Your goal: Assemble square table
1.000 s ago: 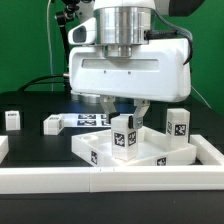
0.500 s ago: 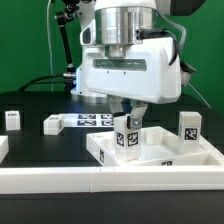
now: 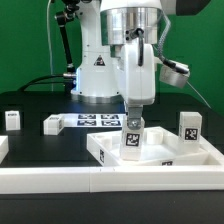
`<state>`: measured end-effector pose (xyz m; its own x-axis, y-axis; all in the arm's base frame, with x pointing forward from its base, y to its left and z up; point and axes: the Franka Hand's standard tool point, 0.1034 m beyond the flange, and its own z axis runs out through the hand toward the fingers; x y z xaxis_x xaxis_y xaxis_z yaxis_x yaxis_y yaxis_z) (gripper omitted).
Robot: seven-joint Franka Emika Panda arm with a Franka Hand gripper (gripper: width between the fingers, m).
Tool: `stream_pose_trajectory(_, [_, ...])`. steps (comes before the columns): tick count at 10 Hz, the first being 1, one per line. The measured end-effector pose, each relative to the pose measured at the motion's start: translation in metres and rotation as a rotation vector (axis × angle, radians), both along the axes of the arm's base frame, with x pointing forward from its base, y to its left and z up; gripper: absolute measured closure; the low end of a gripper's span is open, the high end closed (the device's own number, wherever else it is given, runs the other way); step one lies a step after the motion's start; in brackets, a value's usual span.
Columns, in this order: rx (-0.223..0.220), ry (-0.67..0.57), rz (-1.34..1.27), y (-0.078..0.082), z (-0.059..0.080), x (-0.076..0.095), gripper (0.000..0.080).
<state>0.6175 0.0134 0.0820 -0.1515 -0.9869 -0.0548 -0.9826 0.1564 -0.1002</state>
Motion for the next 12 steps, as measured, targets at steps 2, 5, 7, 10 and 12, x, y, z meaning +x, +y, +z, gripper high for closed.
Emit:
stream_pose_trajectory(2, [0.034,0.001,-0.208,-0.0004,0.0006,0.0006,0.0508])
stream_pose_trajectory(5, [0.051,-0.001,-0.249,-0.0006,0.0004,0.001,0.0508])
stream_pose_trajectory(7, [0.043,-0.003,-0.175,0.0,-0.0004,0.0007,0.0265])
stream_pose_trajectory(10, [0.015,-0.009,0.124,0.0037,-0.0015,0.0017,0.0156])
stream_pose_trajectory(12, [0.0,-0.015,0.253,0.0033,-0.0018,0.0015,0.0156])
